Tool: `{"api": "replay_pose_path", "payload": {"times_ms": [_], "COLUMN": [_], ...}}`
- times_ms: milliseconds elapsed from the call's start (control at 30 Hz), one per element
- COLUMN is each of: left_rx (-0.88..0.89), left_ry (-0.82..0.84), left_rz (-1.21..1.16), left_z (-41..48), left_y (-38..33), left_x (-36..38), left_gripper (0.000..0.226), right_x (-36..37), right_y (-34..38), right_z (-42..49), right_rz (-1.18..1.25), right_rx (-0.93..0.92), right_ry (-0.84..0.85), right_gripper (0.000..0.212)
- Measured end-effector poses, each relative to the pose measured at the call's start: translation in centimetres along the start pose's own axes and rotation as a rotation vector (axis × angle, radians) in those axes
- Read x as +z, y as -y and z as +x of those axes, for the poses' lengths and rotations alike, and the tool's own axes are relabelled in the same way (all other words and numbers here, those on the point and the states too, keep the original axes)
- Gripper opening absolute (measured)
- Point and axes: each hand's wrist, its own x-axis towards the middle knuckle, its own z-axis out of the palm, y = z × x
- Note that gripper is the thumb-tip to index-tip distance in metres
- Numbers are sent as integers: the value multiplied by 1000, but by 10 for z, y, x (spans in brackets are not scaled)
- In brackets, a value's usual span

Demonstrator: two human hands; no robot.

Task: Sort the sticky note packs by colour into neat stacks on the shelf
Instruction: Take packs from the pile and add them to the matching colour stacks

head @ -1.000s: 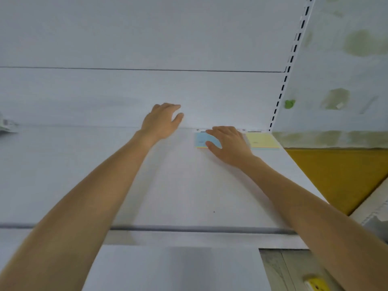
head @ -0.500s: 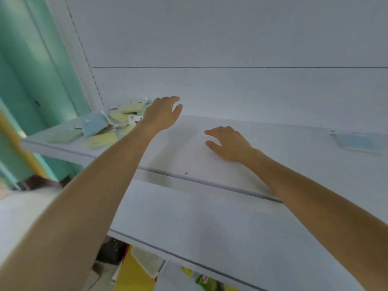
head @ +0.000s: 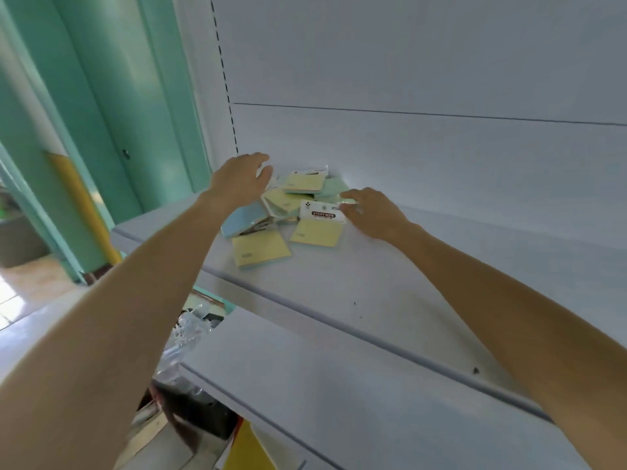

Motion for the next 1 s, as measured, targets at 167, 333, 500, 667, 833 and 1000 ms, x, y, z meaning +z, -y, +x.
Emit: {"api": "replay_pose_path", "payload": {"times_ms": [167,333,500,667,833,1000], "left_rx": [27,64,64,99,155,167], "left_ry": [60,181,377,419,489,475], "left_rz": [-2,-29,-17,-82,-258,-375], "left_z": [49,81,111,121,124,122], "left_y": [22,23,18,19,18,16], "left_x": [10,30,50,63,57,56], "left_gripper": [45,48,62,69,59,57], "right_x": [8,19,25,23,16,16], "right_y": [-5,-6,-3,-2,-14,-15], "right_z": [61,89,97,93,82,76], "right_rz": [105,196,221,340,449,314], "right_rx": [115,246,356,390,391,576], "right_ry": [-110,-78,-11,-8,56,-75], "right_gripper": [42,51,57,54,55,74]}}
